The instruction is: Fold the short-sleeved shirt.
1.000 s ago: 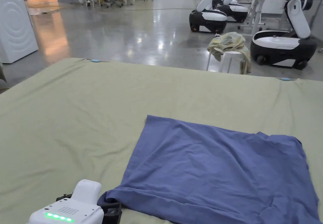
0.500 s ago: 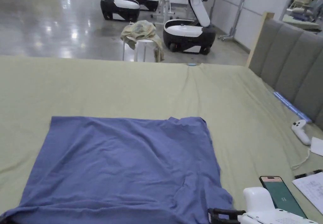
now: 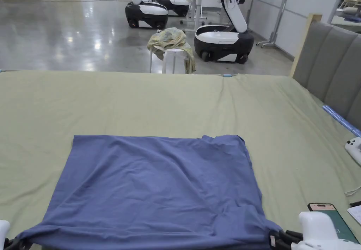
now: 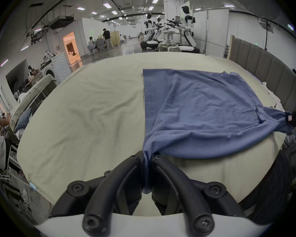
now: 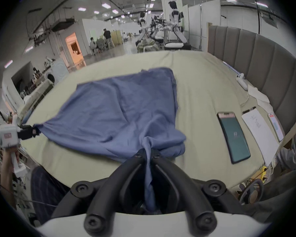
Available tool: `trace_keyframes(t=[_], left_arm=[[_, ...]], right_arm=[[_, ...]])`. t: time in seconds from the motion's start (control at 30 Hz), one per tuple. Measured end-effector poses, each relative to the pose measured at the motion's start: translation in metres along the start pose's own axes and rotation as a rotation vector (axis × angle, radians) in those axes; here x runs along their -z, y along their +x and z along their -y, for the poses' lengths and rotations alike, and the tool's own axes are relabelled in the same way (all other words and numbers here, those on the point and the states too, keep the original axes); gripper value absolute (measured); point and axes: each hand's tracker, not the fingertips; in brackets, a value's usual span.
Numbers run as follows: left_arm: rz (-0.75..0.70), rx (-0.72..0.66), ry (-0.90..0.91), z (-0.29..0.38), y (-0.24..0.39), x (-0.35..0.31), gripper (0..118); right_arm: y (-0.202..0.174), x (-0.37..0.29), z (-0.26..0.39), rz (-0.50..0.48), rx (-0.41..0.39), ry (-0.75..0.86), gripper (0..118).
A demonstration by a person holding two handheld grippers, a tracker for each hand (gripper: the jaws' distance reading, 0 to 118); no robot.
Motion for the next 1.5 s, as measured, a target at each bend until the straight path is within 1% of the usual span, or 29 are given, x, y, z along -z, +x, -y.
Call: trace_keyframes(t=[0.2,0.3,0.33,0.5,0.57,0.6,0.63,0.67,0.7,0.73,0.77,0.83,0.9,0.93,0.97,1.0,1.03,1.07,1.1,1.13,1.17,1.2,1.3,1.33,1.37,1.4,1.43,1.47,1.5], left_arm=[[0.003,0.020,0.047,-0.074,-0.004,0.009,7],[0.031,-0.024,-0.010,-0.116,-0.009,0.063,7],[0.014,-0.020,-0.066,-0.128,-0.007,0.089,7],[0.032,-0.188,-0.292,-0.137,-0.010,0.181,7],[0.030,-0.160,-0.294,-0.133,-0.009,0.188,7],[0.025,-0.156,-0.272,-0.131,-0.009,0.182,11],[0.013,-0.145,-0.205,-0.131,-0.011,0.169,28],[0.005,-0.136,-0.152,-0.131,-0.012,0.155,53],[-0.006,-0.109,-0.100,-0.129,-0.011,0.139,80],[-0.021,-0.085,0.000,-0.123,-0.010,0.110,84],[-0.035,-0.076,0.121,-0.114,-0.008,0.080,84],[-0.031,-0.053,0.223,-0.092,-0.005,0.030,84],[-0.032,-0.061,0.243,-0.062,-0.002,-0.005,85],[-0.051,-0.068,0.251,-0.043,0.000,-0.019,84],[-0.059,-0.078,0.246,-0.029,0.001,-0.023,83],[-0.051,-0.090,0.228,-0.016,-0.001,-0.026,75],[-0.048,-0.121,0.184,-0.002,-0.002,-0.027,42],[-0.020,-0.126,0.157,0.008,-0.005,-0.026,5],[-0.016,-0.126,0.126,0.012,-0.005,-0.015,4],[-0.124,-0.085,0.081,0.018,-0.003,-0.007,4],[-0.048,-0.095,0.066,0.018,-0.001,-0.002,4],[-0.027,-0.103,0.050,0.014,-0.002,0.005,4],[-0.020,-0.084,0.059,-0.003,0.003,0.025,4],[-0.020,-0.077,0.055,-0.012,0.002,0.036,5],[-0.019,-0.069,0.053,-0.020,0.001,0.047,20],[-0.026,-0.060,0.053,-0.028,0.004,0.062,50],[-0.046,-0.034,0.034,-0.038,0.006,0.080,50],[-0.080,-0.015,0.027,-0.045,0.007,0.094,61],[-0.029,-0.028,0.005,-0.051,-0.002,0.113,87]], right_arm=[[0.000,-0.007,-0.081,-0.025,0.030,0.101,4],[-0.001,0.039,-0.116,-0.011,0.072,0.077,4],[0.017,0.078,-0.123,0.021,0.105,0.035,4],[0.020,0.171,-0.137,0.145,0.091,-0.135,4],[0.022,0.182,-0.131,0.136,0.099,-0.152,4],[0.026,0.182,-0.126,0.087,0.113,-0.146,9],[0.028,0.175,-0.126,0.050,0.122,-0.119,28],[0.029,0.164,-0.126,0.029,0.117,-0.089,67],[0.028,0.153,-0.125,0.017,0.112,-0.065,112],[0.024,0.129,-0.119,0.015,0.088,-0.010,118],[0.019,0.106,-0.114,0.017,0.051,0.068,116],[0.008,0.070,-0.094,-0.009,0.000,0.192,114],[-0.002,0.040,-0.066,-0.038,0.006,0.292,113],[-0.006,0.027,-0.049,-0.056,0.016,0.333,110],[-0.011,0.017,-0.034,-0.058,0.030,0.353,101],[-0.016,0.011,-0.020,-0.056,0.051,0.354,71],[-0.019,0.009,-0.008,-0.058,0.089,0.330,42],[-0.020,0.008,0.002,-0.051,0.124,0.303,12],[-0.022,0.008,0.010,-0.050,0.140,0.291,1],[-0.025,0.008,0.017,-0.038,0.127,0.304,1],[-0.027,0.006,0.023,-0.036,0.118,0.311,1],[-0.027,0.006,0.025,-0.045,0.097,0.309,1],[-0.032,0.003,0.021,-0.034,0.055,0.287,1],[-0.032,0.002,0.021,-0.033,0.050,0.288,1],[-0.032,0.002,0.020,-0.029,0.048,0.289,1],[-0.032,0.003,0.016,-0.024,0.044,0.287,1],[-0.032,0.004,0.014,-0.018,0.037,0.281,1],[-0.031,0.006,0.013,-0.009,0.033,0.278,1],[-0.030,0.008,0.011,0.003,0.028,0.271,1]])
